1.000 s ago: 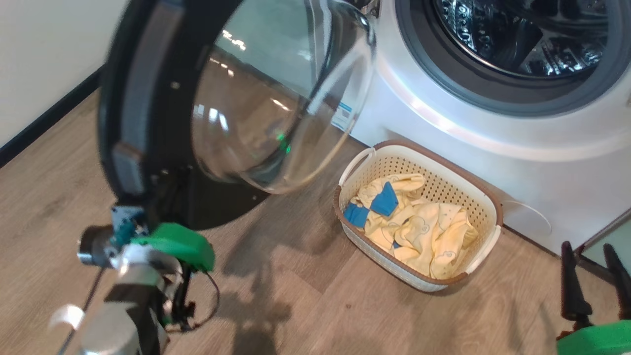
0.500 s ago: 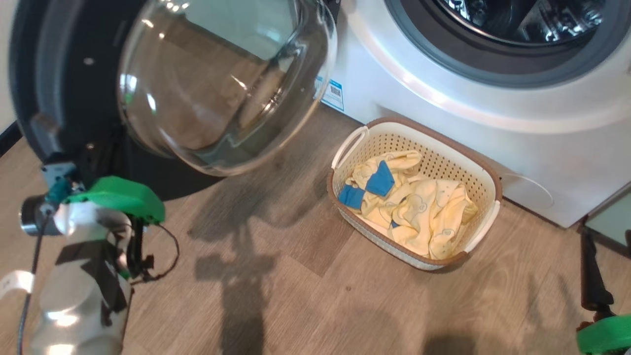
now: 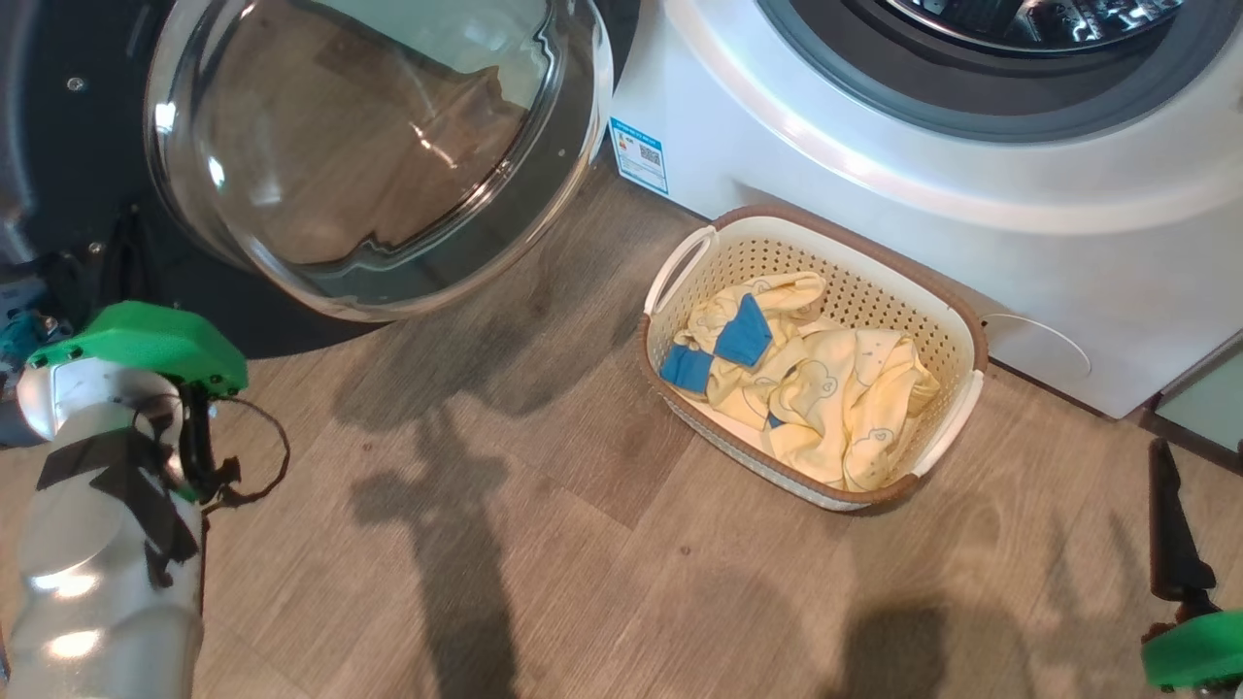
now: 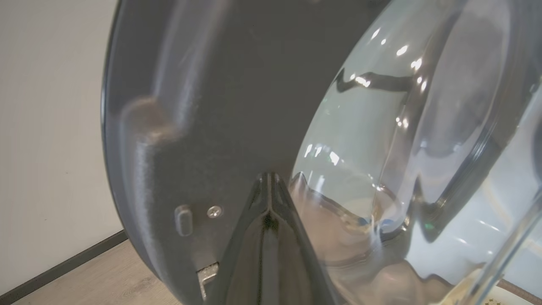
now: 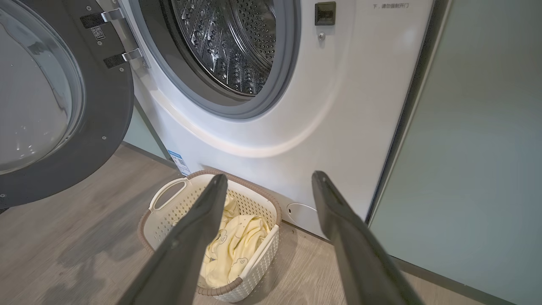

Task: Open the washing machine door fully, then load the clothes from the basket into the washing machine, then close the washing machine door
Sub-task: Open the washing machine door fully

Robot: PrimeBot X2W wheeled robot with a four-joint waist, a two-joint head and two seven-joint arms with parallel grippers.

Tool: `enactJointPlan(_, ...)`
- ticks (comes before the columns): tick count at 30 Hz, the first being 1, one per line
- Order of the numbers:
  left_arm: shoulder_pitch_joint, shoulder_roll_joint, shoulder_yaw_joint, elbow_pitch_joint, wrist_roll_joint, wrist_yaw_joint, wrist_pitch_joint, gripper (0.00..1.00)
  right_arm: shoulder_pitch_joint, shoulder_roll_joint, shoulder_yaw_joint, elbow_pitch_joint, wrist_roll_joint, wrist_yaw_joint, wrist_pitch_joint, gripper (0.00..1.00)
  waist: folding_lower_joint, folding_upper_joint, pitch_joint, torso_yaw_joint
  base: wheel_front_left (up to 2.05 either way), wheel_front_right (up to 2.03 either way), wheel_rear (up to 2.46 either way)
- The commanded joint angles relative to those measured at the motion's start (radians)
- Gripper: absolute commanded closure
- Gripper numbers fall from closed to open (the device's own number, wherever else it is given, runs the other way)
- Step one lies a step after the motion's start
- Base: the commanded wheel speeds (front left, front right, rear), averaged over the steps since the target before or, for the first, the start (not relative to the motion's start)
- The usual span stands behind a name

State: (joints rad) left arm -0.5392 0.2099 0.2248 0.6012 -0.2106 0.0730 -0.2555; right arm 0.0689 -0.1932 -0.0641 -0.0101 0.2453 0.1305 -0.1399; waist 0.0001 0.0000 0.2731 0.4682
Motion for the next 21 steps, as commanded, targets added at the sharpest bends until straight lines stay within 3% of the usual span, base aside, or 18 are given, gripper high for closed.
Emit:
enactJointPlan(1, -0.037, 0.054, 0.043, -0.02, 0.011, -0.001, -0.006, 1.0, -0.035, -0.033, 0.018, -0.03, 0.005, 0.0, -0.002, 0.0, -0.0001, 0.0, 0.0, -0.001, 0.0, 0.0, 0.0)
enactJointPlan(10, -0.018, 0.026, 0.081, -0.057, 0.057, -0.02, -0.006, 1.0, -0.046, -0.026, 0.019, -0.021, 0.004, 0.0, -0.008, 0.0, -0.0001, 0.0, -0.004, -0.002, 0.0, 0.0, 0.0)
enactJointPlan(21, 0.154, -0.072, 0.107, -0.278, 0.105, -0.043, -0.006, 1.0, -0.05, 0.008, 0.019, -0.001, -0.001, 0.0, -0.04, 0.0, -0.0001, 0.0, -0.034, -0.022, 0.0, 0.0, 0.0)
